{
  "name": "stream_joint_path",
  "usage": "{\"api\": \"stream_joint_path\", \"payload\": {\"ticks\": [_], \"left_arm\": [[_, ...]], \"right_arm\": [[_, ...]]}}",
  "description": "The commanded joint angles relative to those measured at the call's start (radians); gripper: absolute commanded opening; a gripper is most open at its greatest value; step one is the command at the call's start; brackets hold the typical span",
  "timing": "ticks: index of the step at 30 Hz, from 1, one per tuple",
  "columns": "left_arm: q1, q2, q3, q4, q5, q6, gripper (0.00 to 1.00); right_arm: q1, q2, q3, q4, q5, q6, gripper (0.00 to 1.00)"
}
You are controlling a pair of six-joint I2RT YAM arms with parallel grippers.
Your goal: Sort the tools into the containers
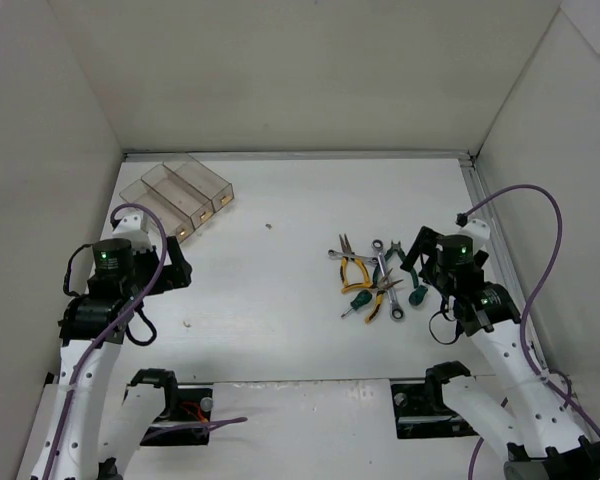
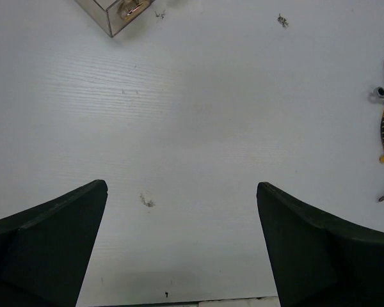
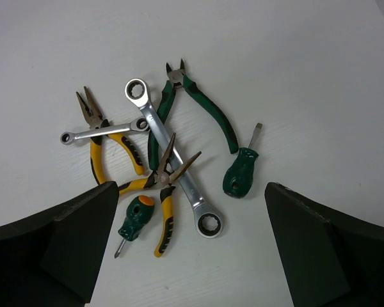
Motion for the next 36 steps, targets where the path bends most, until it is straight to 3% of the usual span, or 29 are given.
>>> {"api": "stream_joint_path", "payload": {"ticks": [1,10,20,36], "left_arm": [[0.0,0.001,0.018,0.021,0.019,0.02,1.0],[0.0,0.004,0.022,0.021,0.051,0.023,1.0],[0.0,0.023,0.023,0.016,0.067,0.012,1.0],[0.0,0.014,-0.019,0.047,0.122,-0.008,1.0]], "right_arm": [[-0.003,-0.013,0.035,-0.008,0.097,0.055,0.98],[-0.009,0.025,0.047,-0.115,0.16,0.15,0.96],[-0.111,0.233,-0.063,-0.152,0.05,0.222,0.67],[-0.133,0.464,-0.095,0.004,0.001,0.202,0.53]]}}
